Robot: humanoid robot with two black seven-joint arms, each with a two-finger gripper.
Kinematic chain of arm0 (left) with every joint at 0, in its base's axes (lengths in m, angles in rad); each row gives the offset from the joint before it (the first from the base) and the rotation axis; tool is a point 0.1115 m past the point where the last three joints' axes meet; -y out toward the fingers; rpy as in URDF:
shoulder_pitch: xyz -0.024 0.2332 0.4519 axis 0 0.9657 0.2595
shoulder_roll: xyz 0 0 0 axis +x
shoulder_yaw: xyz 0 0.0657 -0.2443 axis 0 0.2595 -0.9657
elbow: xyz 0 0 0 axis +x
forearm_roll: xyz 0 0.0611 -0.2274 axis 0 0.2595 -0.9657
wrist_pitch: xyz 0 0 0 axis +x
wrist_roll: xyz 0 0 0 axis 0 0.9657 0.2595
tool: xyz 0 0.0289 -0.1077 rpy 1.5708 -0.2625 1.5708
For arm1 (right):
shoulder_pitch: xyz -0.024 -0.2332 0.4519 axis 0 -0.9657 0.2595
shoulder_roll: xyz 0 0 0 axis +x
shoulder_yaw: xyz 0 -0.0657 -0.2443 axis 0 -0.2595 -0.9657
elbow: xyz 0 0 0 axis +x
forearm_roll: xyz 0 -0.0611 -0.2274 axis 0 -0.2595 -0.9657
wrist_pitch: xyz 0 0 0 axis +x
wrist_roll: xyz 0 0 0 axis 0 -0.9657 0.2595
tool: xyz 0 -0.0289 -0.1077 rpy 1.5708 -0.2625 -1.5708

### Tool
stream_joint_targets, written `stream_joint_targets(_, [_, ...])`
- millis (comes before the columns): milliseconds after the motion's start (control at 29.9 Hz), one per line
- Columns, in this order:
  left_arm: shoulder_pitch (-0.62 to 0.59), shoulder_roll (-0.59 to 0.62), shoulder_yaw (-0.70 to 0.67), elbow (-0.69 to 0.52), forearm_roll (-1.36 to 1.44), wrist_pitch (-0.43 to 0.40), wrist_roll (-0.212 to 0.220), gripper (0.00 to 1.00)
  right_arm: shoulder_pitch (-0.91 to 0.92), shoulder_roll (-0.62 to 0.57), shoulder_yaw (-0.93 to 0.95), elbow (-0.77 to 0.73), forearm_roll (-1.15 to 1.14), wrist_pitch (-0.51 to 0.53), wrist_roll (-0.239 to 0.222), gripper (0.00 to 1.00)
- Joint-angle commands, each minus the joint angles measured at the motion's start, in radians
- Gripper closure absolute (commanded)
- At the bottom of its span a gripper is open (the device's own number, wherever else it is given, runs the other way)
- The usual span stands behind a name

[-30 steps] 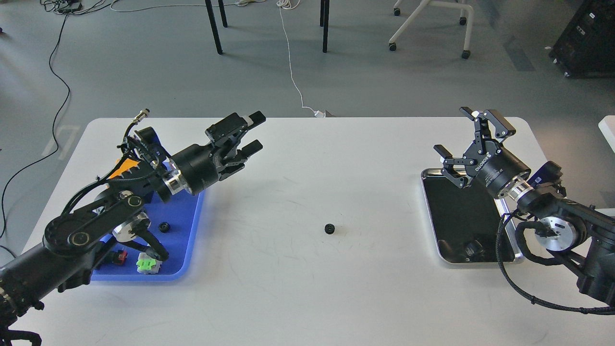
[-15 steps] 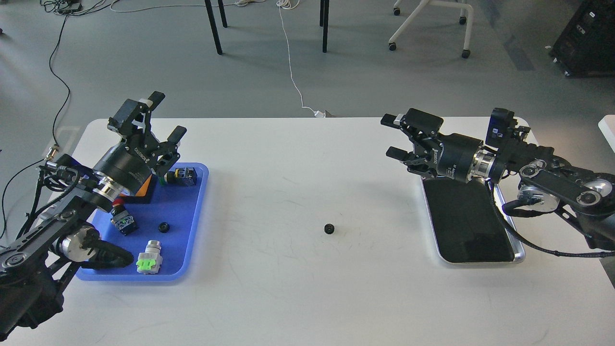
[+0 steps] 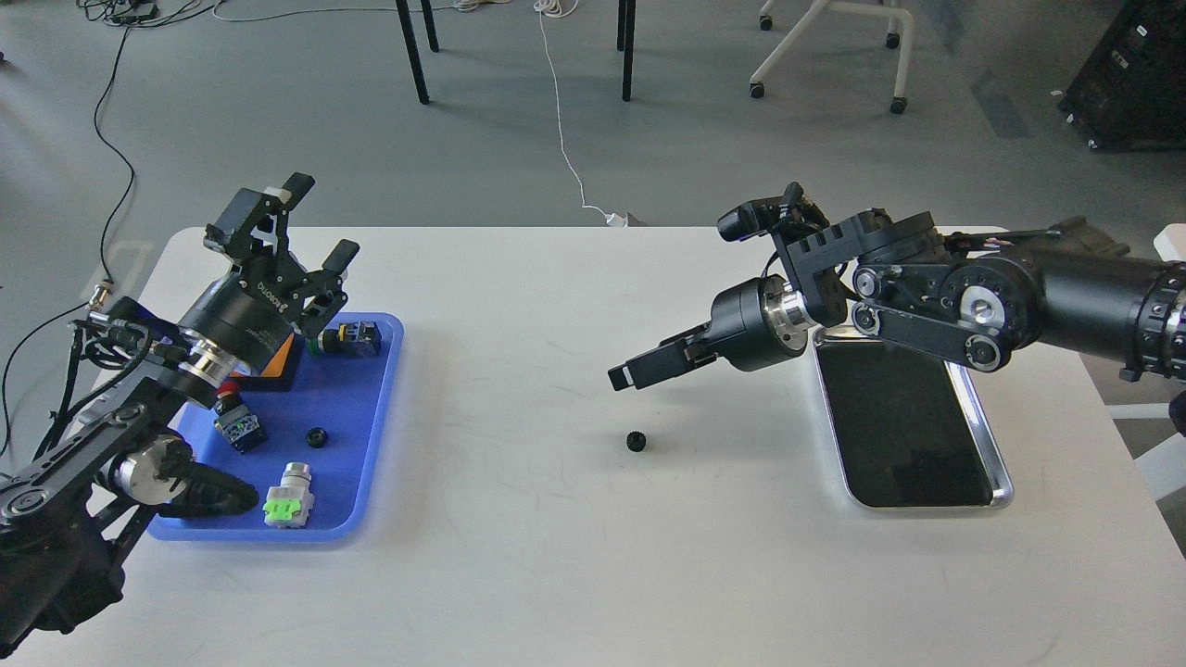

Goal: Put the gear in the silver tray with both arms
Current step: 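Reach the right gripper down to the black gear and grasp it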

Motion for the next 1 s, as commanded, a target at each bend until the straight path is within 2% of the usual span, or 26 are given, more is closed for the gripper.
stream_joint_targets(0, [0.0, 0.0, 0.0, -0.004, 0.0, 0.0, 0.0, 0.02, 0.024, 0.068, -0.101, -0.002, -0.059, -0.096, 0.0, 0.01])
stream_joint_targets(334, [0.023, 0.013, -0.002, -0.033, 0.0, 0.0, 0.0, 0.02, 0.035, 0.143, -0.193, -0.007, -0.113, -0.116, 0.0, 0.06])
stream_joint_targets(434, [0.028, 0.013, -0.002, -0.038, 0.0, 0.0, 0.0, 0.02, 0.035, 0.145, -0.218, -0.01, -0.111, -0.124, 0.0, 0.11])
stream_joint_targets(568, [0.032, 0.013, -0.002, -0.038, 0.001, 0.0, 0.0, 0.02, 0.03, 0.151, -0.224, -0.028, -0.113, -0.131, 0.0, 0.23])
stream_joint_targets(969, [0.032, 0.028, -0.002, -0.045, 0.0, 0.0, 0.0, 0.02, 0.002, 0.216, -0.273, -0.096, -0.113, -0.16, 0.0, 0.23])
